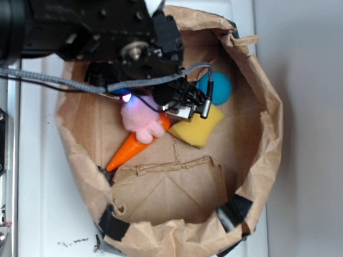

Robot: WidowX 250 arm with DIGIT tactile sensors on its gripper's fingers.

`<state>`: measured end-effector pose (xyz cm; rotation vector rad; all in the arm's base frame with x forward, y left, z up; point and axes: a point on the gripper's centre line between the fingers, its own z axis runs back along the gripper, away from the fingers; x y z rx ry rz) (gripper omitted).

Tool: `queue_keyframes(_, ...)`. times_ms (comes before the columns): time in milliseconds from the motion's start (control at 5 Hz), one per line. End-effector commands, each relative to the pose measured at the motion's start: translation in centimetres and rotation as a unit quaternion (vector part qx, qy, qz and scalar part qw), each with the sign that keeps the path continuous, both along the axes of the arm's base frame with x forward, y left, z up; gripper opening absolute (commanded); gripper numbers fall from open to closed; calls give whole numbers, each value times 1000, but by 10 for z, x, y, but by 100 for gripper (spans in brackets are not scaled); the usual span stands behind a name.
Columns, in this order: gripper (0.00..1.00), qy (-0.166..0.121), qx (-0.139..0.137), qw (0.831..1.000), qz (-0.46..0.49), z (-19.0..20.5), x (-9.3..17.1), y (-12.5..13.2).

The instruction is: Grab the pink bunny.

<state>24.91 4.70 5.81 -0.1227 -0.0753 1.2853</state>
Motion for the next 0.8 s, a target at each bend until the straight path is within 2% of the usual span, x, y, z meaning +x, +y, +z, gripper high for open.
queue_keyframes(0, 100, -38, 38, 999, 3, -32, 3, 6)
queue_keyframes(200, 100, -43, 36, 998, -3, -30, 7, 6)
queue_keyframes(400, 0, -35, 18, 999, 10, -22, 13, 6)
queue_keyframes(600, 0, -38, 2, 999, 9, -14, 17, 4)
